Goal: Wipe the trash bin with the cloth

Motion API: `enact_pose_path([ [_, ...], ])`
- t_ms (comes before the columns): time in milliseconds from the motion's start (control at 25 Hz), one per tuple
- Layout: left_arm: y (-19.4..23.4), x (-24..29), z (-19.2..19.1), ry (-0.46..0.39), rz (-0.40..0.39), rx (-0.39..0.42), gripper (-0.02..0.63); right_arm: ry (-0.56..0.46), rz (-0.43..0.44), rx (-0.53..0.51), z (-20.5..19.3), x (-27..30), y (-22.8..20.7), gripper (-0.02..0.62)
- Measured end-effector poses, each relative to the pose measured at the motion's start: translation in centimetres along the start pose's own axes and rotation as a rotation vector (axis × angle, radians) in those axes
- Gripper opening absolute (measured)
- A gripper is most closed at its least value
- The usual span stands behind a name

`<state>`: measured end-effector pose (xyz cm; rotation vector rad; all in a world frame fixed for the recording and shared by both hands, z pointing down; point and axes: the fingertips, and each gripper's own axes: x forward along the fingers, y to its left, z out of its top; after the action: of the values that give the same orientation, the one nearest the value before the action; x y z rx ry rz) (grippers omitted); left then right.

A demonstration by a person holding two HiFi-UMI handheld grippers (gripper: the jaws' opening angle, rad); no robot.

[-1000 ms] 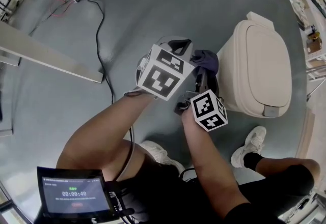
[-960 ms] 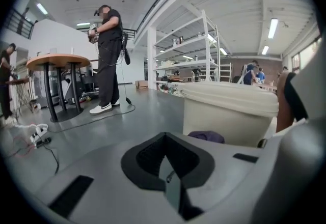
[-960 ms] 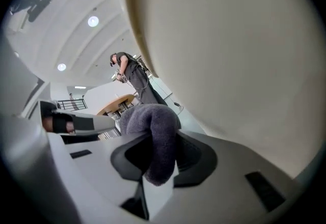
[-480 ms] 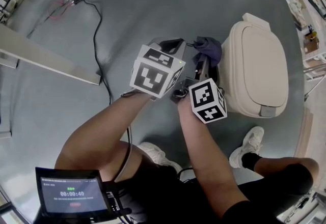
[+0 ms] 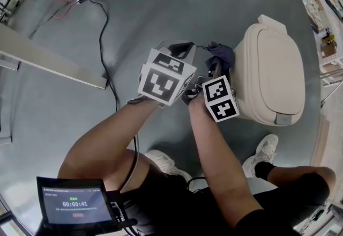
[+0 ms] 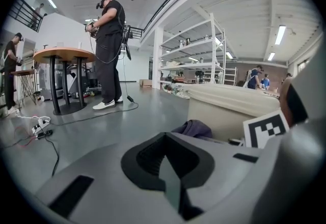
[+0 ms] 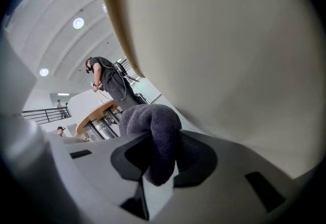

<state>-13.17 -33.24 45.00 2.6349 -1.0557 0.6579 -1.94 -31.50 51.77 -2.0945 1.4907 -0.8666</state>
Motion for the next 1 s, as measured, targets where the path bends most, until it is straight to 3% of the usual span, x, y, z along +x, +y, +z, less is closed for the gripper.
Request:
enact_pose_path([
  [320, 0.2, 0.3, 0.1, -0.004, 0.014, 0.023, -0.003, 0.048, -0.051, -0.025, -2.7, 0.7, -2.7, 0.089],
  [600, 0.4, 0.3, -0.1, 0.001, 0.024, 0.034, -0.003, 0.099, -0.099, -0.113, -5.7, 1.0, -5.4, 0.089],
  [840, 1.0, 0.2, 0.1, -0.001, 0.045, 0.025, -0.003, 0.167, -0.158, -0.102, -8.7, 0.9, -8.1, 0.089],
  [1000, 0.8, 0.4, -0.2, 0.014, 0.045, 0.076, -0.003, 0.187, -0.156, -0.081, -9.5, 1.1, -8.3, 0.089],
])
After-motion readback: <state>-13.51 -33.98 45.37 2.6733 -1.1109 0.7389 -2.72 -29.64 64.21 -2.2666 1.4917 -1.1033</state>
